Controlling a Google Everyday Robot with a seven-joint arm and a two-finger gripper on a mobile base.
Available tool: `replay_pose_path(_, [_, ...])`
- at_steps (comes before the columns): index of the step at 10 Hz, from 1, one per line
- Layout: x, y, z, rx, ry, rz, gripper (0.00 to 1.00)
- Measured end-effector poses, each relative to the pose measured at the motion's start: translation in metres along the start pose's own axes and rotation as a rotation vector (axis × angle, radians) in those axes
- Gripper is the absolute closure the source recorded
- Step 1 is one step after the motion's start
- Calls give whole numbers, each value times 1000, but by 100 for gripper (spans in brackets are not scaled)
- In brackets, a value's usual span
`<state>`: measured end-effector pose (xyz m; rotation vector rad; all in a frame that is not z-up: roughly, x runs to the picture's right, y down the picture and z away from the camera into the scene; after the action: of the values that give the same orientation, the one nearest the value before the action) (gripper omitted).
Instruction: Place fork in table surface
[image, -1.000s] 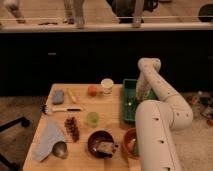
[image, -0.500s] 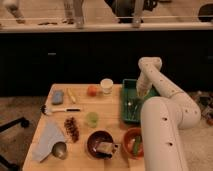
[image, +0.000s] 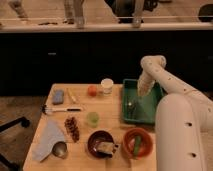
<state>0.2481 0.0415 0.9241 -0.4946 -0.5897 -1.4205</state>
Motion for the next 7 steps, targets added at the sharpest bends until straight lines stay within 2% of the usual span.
replay_pose_path(7, [-8, -10, -40, 0, 118, -21, 100])
